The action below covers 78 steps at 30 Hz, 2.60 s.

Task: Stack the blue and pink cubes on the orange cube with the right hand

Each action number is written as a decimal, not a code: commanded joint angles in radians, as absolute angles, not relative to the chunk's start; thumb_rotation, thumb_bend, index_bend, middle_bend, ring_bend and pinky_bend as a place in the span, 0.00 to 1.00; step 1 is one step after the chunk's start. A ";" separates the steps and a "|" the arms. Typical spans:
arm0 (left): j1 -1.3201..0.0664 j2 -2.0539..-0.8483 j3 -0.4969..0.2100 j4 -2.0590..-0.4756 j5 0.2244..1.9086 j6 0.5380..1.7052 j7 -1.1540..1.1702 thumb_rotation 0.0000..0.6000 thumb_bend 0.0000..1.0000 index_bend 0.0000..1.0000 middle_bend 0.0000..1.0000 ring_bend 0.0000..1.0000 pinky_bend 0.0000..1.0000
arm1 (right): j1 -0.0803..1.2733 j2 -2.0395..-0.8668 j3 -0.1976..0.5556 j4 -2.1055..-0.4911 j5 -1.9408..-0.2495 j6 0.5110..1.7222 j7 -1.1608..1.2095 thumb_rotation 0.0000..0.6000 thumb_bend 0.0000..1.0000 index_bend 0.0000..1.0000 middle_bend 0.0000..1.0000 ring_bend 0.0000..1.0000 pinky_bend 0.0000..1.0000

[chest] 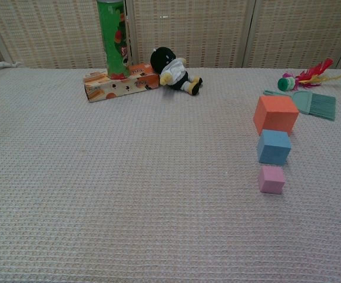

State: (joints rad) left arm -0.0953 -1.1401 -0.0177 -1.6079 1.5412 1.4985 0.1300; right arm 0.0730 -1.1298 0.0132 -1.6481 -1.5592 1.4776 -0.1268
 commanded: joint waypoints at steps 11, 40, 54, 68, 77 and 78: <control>-0.097 -1.126 -0.014 -1.623 1.538 1.485 0.100 1.00 0.44 0.00 0.00 0.00 0.07 | 0.181 -1.222 0.099 -1.730 -1.392 1.295 -0.210 1.00 0.16 0.00 0.00 0.00 0.00; -0.110 -1.040 0.008 -1.642 1.554 1.437 -0.111 1.00 0.44 0.00 0.00 0.00 0.08 | 0.502 -1.615 0.259 -1.731 -0.837 1.331 -0.829 1.00 0.16 0.31 0.00 0.00 0.00; -0.108 -1.020 0.016 -1.638 1.571 1.444 -0.166 1.00 0.44 0.01 0.00 0.00 0.09 | 0.565 -1.712 0.288 -1.616 -0.726 1.323 -0.853 1.00 0.16 0.28 0.00 0.00 0.00; -0.113 -1.019 0.015 -1.633 1.561 1.431 -0.176 1.00 0.44 0.01 0.00 0.00 0.09 | 0.598 -1.753 0.286 -1.552 -0.704 1.330 -0.845 1.00 0.16 0.47 0.00 0.00 0.00; -0.111 -1.020 0.015 -1.633 1.560 1.433 -0.170 1.00 0.44 0.01 0.00 0.00 0.09 | 0.596 -1.720 0.284 -1.594 -0.741 1.335 -0.814 1.00 0.16 0.52 0.00 0.00 0.00; -0.111 -1.019 0.015 -1.634 1.560 1.434 -0.169 1.00 0.44 0.01 0.00 0.00 0.09 | 0.596 -1.708 0.286 -1.606 -0.748 1.335 -0.810 1.00 0.16 0.52 0.00 0.00 0.00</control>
State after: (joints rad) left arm -0.1111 -1.0195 0.0152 -1.6337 1.5602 1.4334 -0.1695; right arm 0.5969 -1.7222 0.2834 -1.5917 -0.7373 1.3345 -0.8175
